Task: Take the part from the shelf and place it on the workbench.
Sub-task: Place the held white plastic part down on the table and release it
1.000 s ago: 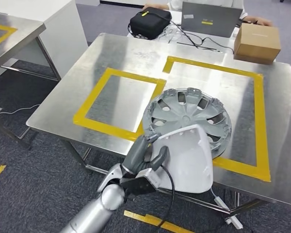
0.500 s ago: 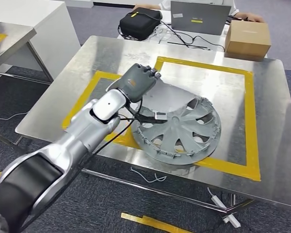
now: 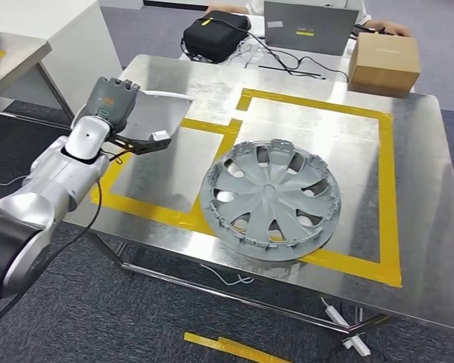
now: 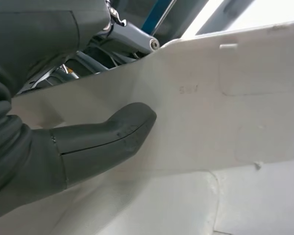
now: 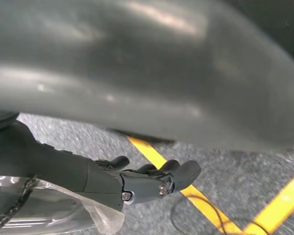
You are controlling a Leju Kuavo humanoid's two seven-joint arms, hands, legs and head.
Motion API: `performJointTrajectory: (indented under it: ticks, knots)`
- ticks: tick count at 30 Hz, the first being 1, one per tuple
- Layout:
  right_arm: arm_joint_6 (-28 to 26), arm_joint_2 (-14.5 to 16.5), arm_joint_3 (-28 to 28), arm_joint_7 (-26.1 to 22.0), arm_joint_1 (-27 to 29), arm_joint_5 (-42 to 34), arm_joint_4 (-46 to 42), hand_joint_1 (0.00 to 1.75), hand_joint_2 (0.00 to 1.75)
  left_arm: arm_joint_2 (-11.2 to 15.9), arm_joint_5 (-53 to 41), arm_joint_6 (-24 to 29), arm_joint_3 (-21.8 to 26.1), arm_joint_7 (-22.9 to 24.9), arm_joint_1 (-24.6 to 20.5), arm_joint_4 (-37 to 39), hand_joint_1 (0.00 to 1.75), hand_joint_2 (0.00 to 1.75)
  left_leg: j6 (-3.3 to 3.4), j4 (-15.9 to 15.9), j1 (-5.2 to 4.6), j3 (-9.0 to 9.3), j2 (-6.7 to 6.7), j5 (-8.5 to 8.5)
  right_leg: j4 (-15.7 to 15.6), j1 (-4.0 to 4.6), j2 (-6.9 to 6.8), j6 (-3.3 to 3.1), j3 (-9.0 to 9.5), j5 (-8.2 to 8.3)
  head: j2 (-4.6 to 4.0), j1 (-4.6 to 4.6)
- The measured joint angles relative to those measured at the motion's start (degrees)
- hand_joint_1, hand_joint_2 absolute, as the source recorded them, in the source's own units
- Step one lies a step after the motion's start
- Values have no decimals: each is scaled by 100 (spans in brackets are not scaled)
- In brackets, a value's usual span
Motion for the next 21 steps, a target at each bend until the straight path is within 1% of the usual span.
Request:
performJointTrajectory:
  ticks: [1, 2, 4, 5, 6, 8, 9, 10, 11, 12, 13, 14, 15, 16, 17, 19, 20, 21]
  knots:
    - [1, -1, 0, -2, -2, 4, 3, 0, 0, 90, 25, 66, 45, 10, 56, 32, 175, 175, -35, 17, -5, -13, -9, -6, -45, 11, 10, -43, 41, -50, 0, -3]
    - [-5, -2, 0, -4, -5, 11, 4, 0, 0, 170, 64, 132, 97, 5, 122, 56, 175, 175, -62, 20, 0, -15, -15, -5, -62, 15, 13, -101, 51, -72, 0, -11]
    - [-19, -2, 5, -7, -8, 43, 4, 0, 0, 281, 141, 289, 210, -56, 270, 82, 87, 175, -110, 72, 18, -18, -13, -71, -66, 13, 14, -185, 80, -79, 0, -26]
    - [-25, -2, 11, -9, -15, 68, 4, 0, 0, 322, 162, 380, 265, -99, 333, 93, 44, 175, -130, 228, 23, -78, -13, -170, -75, 10, 14, -223, 99, -81, 0, -34]
    - [-28, -2, 18, -14, -20, 92, 4, 0, 0, 355, 167, 473, 315, -144, 392, 103, 0, 175, -145, 507, 26, -201, -12, -317, -82, 12, 15, -255, 116, -85, 0, -44]
    - [-31, -2, 30, -26, -22, 134, 4, 0, 0, 389, 150, 631, 398, -222, 506, 123, 0, 175, -155, 1283, 24, -576, -13, -630, -81, 34, 18, -297, 136, -102, 0, -56]
    - [-31, -2, 36, -33, -19, 152, 4, 0, 0, 393, 135, 677, 428, -260, 566, 130, 0, 175, -152, 1559, 24, -722, -12, -693, -81, 44, 19, -308, 148, -111, 0, -57]
    - [-32, -2, 44, -39, -18, 168, 4, 0, 0, 392, 122, 699, 452, -286, 618, 134, 0, 175, -140, 1647, 23, -785, -12, -650, -80, 53, 19, -314, 159, -118, 0, -58]
    - [-32, -2, 56, -45, -20, 180, 4, 0, 0, 389, 114, 706, 476, -304, 654, 136, 0, 175, -120, 1500, 22, -739, -12, -495, -79, 60, 21, -314, 172, -125, 0, -59]
    - [-32, -2, 69, -53, -24, 188, 4, 0, 0, 388, 106, 710, 501, -312, 673, 137, 0, 175, -92, 1162, 19, -600, -12, -270, -78, 65, 23, -310, 187, -134, 0, -60]
    - [-32, -2, 79, -61, -28, 192, 4, 0, 0, 389, 99, 713, 526, -314, 675, 137, 0, 131, -64, 784, 10, -431, -13, -86, -79, 71, 25, -301, 198, -142, 0, -60]
    - [-31, -2, 87, -73, -30, 197, 4, 0, 0, 388, 95, 717, 546, -318, 670, 137, 0, 87, -39, 446, -7, -281, -13, 44, -76, 79, 28, -283, 200, -148, 0, -61]
    - [-31, -2, 94, -87, -31, 203, 4, 0, 0, 385, 102, 722, 562, -342, 662, 137, 0, 44, -22, 223, -24, -183, -10, 92, -77, 85, 29, -257, 193, -150, 0, -61]
    - [-30, -2, 103, -100, -29, 211, 4, 0, 0, 375, 117, 725, 581, -385, 657, 137, 0, 0, -13, 138, -41, -150, -10, 72, -83, 88, 27, -227, 182, -147, 0, -61]
    - [-28, -2, 111, -110, -27, 220, 4, 0, 0, 357, 142, 729, 609, -443, 654, 137, 0, 0, -4, 106, -53, -148, -10, 62, -94, 89, 23, -191, 176, -140, 0, -63]
    - [-29, -3, 125, -116, -30, 232, 4, 0, 0, 288, 218, 736, 688, -582, 651, 134, 0, 0, 44, 55, -30, -128, -11, 78, -85, 89, 10, -122, 154, -173, 0, -58]
    - [-30, -3, 127, -111, -33, 234, 4, 0, 0, 235, 269, 740, 738, -646, 650, 127, 0, 0, 78, 30, -18, -114, -10, 91, 24, 91, 6, -93, 98, -253, 0, -51]
    - [-32, -4, 128, -101, -36, 235, 4, 0, 0, 174, 323, 744, 793, -711, 654, 115, 0, 0, 112, 8, -7, -101, -8, 102, 260, 92, 4, -72, -17, -389, 0, -44]
